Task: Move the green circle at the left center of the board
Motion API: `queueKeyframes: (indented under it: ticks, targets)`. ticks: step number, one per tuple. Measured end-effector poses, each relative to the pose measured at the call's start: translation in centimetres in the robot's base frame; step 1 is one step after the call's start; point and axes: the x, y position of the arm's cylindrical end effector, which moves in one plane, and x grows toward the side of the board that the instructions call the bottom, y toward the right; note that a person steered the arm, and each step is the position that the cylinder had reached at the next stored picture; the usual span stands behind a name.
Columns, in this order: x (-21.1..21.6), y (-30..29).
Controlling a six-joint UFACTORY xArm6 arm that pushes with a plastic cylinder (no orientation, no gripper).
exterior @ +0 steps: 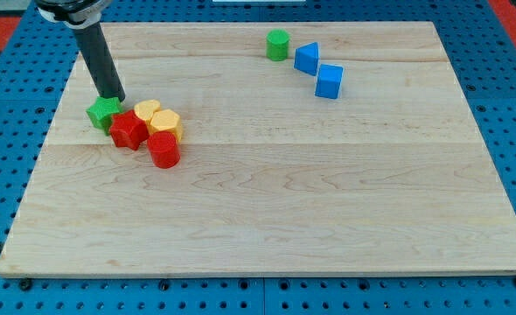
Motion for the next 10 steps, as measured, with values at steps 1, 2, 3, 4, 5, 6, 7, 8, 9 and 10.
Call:
queueKeyframes:
  ticks: [1,2,3,4,5,6,7,8,9,10]
  targets:
    - [-4.0,6.0]
    - [-5.4,15.7]
    - [-6.8,22.3]
    - [-8.0,28.0]
    - [-12.6,29.3]
    - [-11.1,22.2]
    - [-5.8,7.5]
    - [-4.4,1.2]
    - [-7.3,0.7]
    - [-8.9,-1.6]
